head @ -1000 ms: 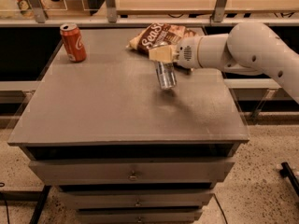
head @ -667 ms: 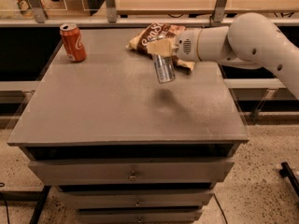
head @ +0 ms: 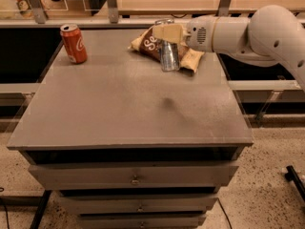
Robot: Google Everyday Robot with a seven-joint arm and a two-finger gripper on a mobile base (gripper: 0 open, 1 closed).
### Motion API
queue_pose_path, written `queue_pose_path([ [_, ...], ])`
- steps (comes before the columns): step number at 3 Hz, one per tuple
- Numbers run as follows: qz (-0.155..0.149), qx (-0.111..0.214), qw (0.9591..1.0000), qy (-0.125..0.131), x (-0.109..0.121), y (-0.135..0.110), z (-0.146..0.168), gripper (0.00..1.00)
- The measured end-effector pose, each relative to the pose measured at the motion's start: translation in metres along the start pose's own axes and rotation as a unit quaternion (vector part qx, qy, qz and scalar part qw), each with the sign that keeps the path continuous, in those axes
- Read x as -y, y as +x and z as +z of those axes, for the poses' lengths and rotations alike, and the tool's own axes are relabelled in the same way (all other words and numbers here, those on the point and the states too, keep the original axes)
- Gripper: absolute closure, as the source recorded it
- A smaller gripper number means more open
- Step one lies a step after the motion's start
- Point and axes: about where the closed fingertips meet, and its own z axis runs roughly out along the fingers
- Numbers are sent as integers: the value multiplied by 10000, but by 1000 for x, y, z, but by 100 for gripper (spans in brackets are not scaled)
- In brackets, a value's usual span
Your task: Place redbull can upright
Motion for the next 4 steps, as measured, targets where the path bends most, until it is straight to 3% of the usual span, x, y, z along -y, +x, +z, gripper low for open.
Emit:
queue_pose_path([
  [1,-134,114,9997,-150,-11,-5,3,100],
  [2,-112,101,9998,-136,-10,-5,3,100],
  [3,-188,334,9993,-21,4,-6,-14,100],
  [4,-359,763,9964,44,22,-12,-41,100],
])
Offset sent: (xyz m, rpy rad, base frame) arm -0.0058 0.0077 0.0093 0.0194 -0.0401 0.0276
